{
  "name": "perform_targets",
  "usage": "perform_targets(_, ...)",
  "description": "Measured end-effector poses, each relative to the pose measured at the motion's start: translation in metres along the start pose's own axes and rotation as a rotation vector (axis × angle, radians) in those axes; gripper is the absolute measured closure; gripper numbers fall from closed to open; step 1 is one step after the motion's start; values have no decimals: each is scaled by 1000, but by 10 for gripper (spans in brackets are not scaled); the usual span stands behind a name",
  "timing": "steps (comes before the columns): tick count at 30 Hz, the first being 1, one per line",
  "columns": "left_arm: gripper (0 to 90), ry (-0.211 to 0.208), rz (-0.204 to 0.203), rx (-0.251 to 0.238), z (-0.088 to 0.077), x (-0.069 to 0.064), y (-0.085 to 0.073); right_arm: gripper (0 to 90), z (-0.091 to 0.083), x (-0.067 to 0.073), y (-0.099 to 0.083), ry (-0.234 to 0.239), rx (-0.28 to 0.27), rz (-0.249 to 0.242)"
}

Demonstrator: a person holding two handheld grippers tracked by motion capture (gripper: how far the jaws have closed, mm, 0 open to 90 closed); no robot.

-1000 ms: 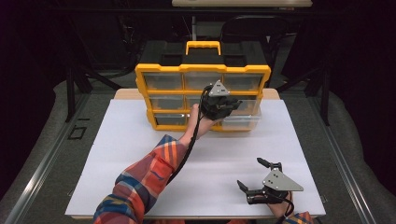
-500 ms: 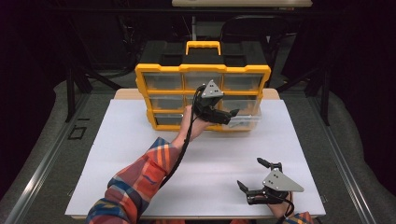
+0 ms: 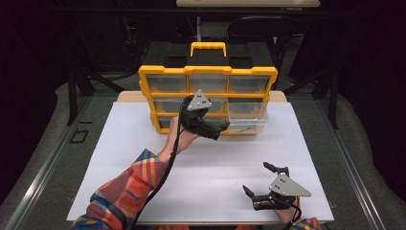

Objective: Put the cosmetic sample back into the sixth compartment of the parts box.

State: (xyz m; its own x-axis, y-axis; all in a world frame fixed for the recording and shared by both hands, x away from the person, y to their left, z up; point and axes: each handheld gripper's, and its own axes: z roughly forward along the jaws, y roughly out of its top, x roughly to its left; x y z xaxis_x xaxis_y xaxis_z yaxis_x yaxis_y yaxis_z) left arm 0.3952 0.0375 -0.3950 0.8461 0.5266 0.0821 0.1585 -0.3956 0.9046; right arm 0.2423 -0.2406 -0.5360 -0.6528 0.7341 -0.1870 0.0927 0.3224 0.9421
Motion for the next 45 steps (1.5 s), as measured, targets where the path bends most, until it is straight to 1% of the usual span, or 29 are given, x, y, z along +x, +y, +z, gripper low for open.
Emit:
perform_targets(7,0,18,-17,8,-22,3,-19,3,1,1,0,0,6,0)
perform_targets(13,1,27,-22,36,-39,5,-37,3,1,1,0,0,7,1)
perform_targets(15,1,40,-21,37,-47,5,-44,3,1,1,0,-1,8,-1)
perform_targets(20,2,58,-31,42,-61,4,-56,3,1,1,0,-2,9,-2)
perform_targets(22,2,55,-43,41,-67,4,-62,3,1,1,0,-1,9,-2)
perform_targets(24,2,46,-63,36,-73,3,-67,3,1,1,0,-1,9,-2)
perform_targets(30,2,79,-51,44,-90,-3,-87,3,1,1,0,2,11,-2)
perform_targets(35,2,104,-59,50,-100,-6,-105,3,2,2,0,1,12,-3)
perform_targets(41,2,125,-78,64,-110,-7,-130,3,2,2,-1,-1,14,-2)
perform_targets(45,2,135,-88,69,-116,-7,-142,4,3,2,-1,6,18,-1)
